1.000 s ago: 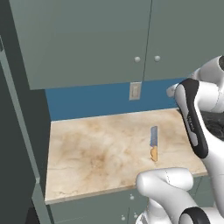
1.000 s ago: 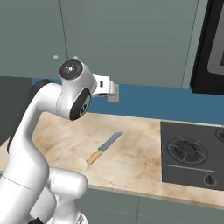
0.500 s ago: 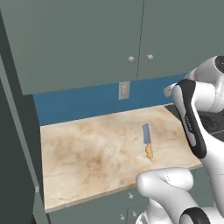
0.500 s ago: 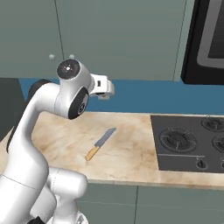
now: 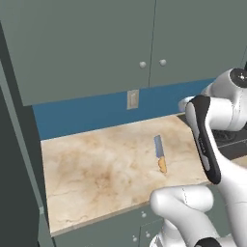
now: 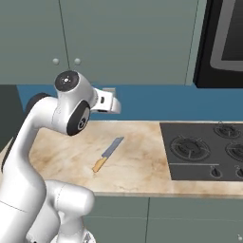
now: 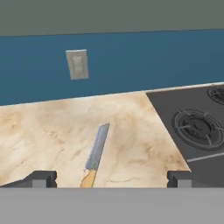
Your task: Move the cutting board and knife to the sink. Then move spray from the cabinet to the counter.
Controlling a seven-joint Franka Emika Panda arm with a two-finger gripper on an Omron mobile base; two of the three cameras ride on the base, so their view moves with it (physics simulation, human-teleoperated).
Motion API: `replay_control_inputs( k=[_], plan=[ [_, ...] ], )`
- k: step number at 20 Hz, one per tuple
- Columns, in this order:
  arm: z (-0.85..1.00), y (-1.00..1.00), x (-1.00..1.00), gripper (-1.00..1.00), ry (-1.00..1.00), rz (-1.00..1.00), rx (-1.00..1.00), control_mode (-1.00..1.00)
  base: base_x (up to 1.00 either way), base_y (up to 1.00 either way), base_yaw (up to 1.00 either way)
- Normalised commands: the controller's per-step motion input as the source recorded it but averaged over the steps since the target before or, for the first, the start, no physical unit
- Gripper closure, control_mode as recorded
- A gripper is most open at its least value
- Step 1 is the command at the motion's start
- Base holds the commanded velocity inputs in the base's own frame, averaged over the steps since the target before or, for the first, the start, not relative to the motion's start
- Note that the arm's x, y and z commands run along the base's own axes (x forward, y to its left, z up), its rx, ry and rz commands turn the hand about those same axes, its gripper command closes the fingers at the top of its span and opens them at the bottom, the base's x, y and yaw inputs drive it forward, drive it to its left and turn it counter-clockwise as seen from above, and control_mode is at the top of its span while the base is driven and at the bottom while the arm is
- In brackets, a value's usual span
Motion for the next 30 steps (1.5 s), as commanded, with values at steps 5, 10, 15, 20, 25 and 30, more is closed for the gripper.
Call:
replay_control_inputs(
  k=[5, 10, 15, 20, 25, 30],
  plan=[
    [-0.45, 0.08, -0.36, -1.00, 0.11, -0.12, 0.17, -1.00, 0.00, 0.00, 0.00],
    [-0.52, 0.13, -0.26, -1.00, 0.04, -0.13, 0.11, -1.00, 0.00, 0.00, 0.00],
    [-0.50, 0.18, -0.06, -1.00, 0.05, -0.11, 0.02, -1.00, 0.00, 0.00, 0.00],
    [-0.48, 0.22, 0.00, -1.00, 0.09, -0.09, 0.00, -1.00, 0.00, 0.00, 0.00],
    [-0.43, 0.16, 0.00, -1.00, 0.19, -0.07, 0.02, -1.00, 0.00, 0.00, 0.00],
    [-0.44, 0.05, 0.00, -1.00, 0.15, -0.04, 0.02, -1.00, 0.00, 0.00, 0.00]
  ],
)
